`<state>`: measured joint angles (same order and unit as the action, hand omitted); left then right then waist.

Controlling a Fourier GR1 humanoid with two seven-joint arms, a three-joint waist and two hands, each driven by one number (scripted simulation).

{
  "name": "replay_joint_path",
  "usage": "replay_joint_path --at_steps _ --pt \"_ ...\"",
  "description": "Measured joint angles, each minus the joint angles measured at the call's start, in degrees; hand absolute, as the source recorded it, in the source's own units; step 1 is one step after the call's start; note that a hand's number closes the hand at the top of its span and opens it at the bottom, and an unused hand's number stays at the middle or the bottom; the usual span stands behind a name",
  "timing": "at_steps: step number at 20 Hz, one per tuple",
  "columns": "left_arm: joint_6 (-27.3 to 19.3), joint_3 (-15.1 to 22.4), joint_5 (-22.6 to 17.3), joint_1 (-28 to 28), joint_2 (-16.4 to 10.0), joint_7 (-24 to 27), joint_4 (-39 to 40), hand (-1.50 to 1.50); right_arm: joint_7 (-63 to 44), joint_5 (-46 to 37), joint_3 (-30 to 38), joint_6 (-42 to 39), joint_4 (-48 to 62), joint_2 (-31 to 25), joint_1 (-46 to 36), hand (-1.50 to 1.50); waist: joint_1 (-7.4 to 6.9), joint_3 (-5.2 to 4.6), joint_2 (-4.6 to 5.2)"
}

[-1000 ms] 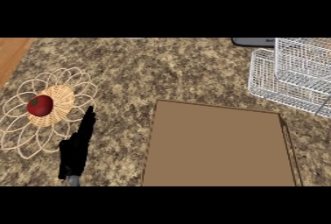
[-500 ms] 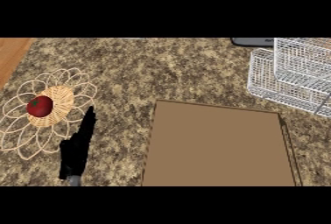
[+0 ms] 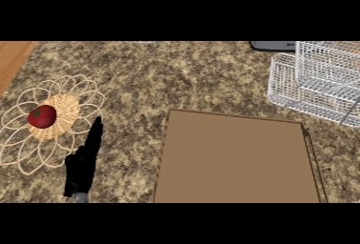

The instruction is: Pick the lemon from the tray and place it in the tiered basket

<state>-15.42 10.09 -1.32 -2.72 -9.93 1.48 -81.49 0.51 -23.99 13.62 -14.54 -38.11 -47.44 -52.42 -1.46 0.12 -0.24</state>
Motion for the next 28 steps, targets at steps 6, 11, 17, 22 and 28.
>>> replay_joint_path --at_steps 6,11,17,22,28 --pt "0.15 0.02 0.23 0.33 0.44 -0.19 0.63 0.0 0.28 5.7 6.12 -1.15 6.14 1.83 -1.72 -1.5 0.49 -0.07 -0.28" --pt "0.06 -0.08 0.52 0.13 0.58 -0.66 0.3 0.0 0.87 10.78 11.37 -1.05 9.56 2.97 -3.35 -1.5 0.6 0.16 -0.13" --pt "0.12 -0.54 0.57 -0.04 0.47 -1.52 -0.5 0.0 2.36 14.68 17.55 4.71 11.6 -0.5 -4.6 -1.5 0.5 0.21 0.18" --pt "0.43 -0.94 0.3 0.15 0.43 -2.06 -0.92 0.0 2.04 16.26 22.02 7.74 14.87 -8.31 -2.8 -1.5 0.55 0.27 0.45" --pt "0.42 -1.37 0.27 -0.59 0.6 -1.11 -1.23 0.0 2.05 19.53 27.53 2.01 20.92 -19.79 2.48 -1.5 0.87 0.39 0.61"
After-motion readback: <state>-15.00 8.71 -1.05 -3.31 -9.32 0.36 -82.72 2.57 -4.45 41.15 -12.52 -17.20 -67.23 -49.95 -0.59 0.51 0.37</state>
